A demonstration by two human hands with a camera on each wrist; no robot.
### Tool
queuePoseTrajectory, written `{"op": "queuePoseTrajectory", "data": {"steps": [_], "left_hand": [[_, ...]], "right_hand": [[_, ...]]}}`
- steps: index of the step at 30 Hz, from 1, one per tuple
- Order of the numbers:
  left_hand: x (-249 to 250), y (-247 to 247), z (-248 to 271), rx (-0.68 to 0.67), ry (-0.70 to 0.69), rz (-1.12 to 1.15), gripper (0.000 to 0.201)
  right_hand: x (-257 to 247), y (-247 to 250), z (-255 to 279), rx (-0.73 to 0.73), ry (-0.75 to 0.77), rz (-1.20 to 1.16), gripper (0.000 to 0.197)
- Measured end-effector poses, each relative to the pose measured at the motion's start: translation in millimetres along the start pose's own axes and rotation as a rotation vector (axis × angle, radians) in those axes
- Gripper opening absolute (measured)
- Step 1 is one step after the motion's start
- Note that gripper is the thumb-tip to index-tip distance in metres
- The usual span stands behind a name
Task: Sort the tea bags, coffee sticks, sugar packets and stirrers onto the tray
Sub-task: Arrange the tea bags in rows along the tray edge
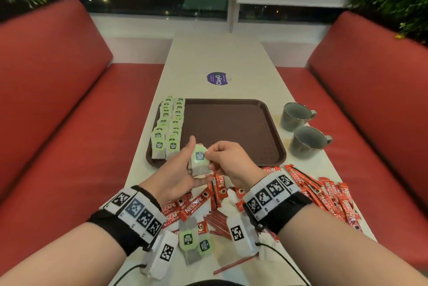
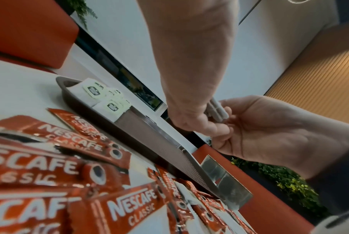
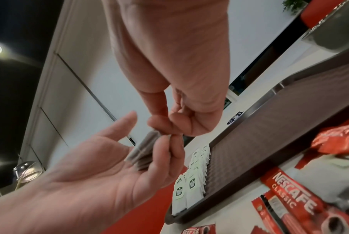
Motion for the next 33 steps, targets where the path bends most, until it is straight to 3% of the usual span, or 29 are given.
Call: {"op": "queuePoseTrajectory", "data": {"steps": [3,5,8,12,15,20,25,30,32,33], "left_hand": [[1.9,8.2,6.7,0.02,-0.041,-0.064,0.004],[2.2,17.7,10.2,0.053,-0.046,-0.067,0.011],[3.4,39.8,20.1,0.158,-0.07,-0.007,0.016],[-1.4,75.3,33.9,0.202,-0.097,0.061,0.03],[-6.7,93.2,43.7,0.222,-0.114,0.057,0.027],[-17.6,103.7,53.2,0.259,-0.083,0.038,0.029],[-24.2,106.0,59.4,0.26,-0.037,-0.02,0.03],[-28.4,107.6,60.2,0.256,0.006,-0.014,0.033],[-30.6,109.6,58.9,0.273,0.01,-0.002,0.041],[-32.1,110.2,58.0,0.277,0.014,0.0,0.044]], "right_hand": [[0.7,-11.6,-2.2,-0.028,0.006,0.046,0.005],[0.7,-16.8,0.1,-0.018,0.035,0.094,0.009],[-2.1,-17.6,16.9,-0.031,0.132,0.348,0.015],[9.0,-35.3,52.1,-0.306,0.228,0.674,0.011],[28.7,-55.4,71.9,-0.587,0.34,0.981,0.025],[45.6,-76.1,85.5,-0.755,0.555,1.304,0.049],[54.1,-83.1,91.4,-0.758,0.633,1.428,0.039],[44.1,-75.4,92.5,-0.605,0.796,1.366,0.012],[43.3,-67.5,92.7,-0.571,0.767,1.298,0.006],[44.4,-64.1,91.3,-0.55,0.727,1.273,0.013]]}}
Point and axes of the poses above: each hand's wrist, its own z-axis away from the middle knuckle, its own y-axis out of the back of the hand, x = y × z, the point moved 5 cm from there along -z, towards the middle knuckle, and after that the axes turned 10 degrees about y, right-handed, at the moved point
